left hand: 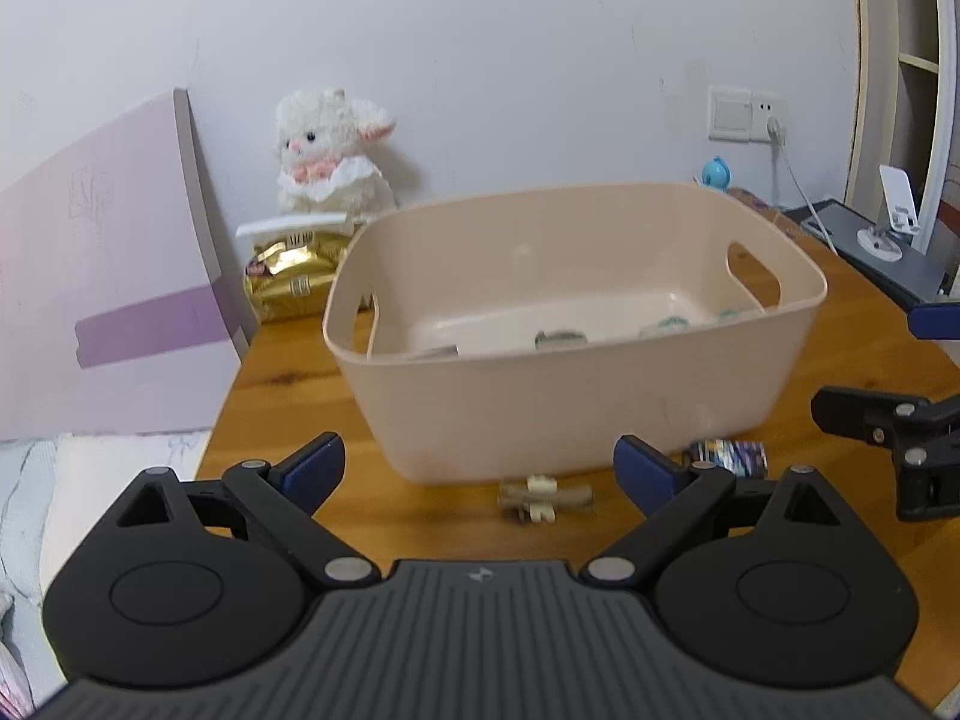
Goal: Organize objects
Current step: 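Move both tools back toward the purple card box and clip, then grasp the beige hair clip with the left tool while the right grasps the purple card box, then carry clip and card box over the basket and open both tools inside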
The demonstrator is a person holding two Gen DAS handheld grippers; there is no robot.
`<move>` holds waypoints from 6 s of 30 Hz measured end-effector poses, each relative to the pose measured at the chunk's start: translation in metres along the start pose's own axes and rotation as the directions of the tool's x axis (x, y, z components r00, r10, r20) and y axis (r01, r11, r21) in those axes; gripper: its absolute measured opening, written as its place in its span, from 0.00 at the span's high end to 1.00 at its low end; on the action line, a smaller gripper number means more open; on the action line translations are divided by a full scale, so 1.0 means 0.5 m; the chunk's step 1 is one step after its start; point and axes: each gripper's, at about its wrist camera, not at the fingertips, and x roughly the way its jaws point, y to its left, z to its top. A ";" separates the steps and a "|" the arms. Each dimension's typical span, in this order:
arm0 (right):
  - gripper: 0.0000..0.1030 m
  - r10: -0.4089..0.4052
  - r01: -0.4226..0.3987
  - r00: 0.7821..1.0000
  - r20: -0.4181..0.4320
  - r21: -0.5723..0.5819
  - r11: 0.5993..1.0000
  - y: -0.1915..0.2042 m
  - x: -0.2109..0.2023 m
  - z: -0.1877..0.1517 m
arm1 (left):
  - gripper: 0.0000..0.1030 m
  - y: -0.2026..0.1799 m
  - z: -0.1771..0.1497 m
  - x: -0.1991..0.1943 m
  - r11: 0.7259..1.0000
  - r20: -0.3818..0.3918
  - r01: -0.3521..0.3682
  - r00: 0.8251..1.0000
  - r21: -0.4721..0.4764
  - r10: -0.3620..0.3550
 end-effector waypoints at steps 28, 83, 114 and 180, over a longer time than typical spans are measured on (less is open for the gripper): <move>0.00 0.021 -0.005 0.972 -0.232 0.070 0.998 0.023 0.144 -0.108 | 0.06 -0.008 -0.115 0.136 0.997 -0.219 0.069 0.973 -0.027 -0.073; 0.56 0.047 -0.037 0.989 -0.140 0.072 0.997 0.034 0.159 -0.091 | 0.85 0.018 -0.079 0.175 0.992 -0.137 0.096 0.985 -0.085 -0.107; 0.56 0.046 -0.028 0.988 -0.145 0.120 0.992 0.004 0.153 -0.109 | 0.24 0.022 -0.047 0.224 0.989 -0.112 0.057 0.991 -0.134 -0.072; 0.56 0.062 -0.081 0.978 0.199 0.093 0.992 -0.012 0.002 0.124 | 0.89 0.042 0.110 0.009 0.995 0.184 0.099 0.979 -0.024 -0.093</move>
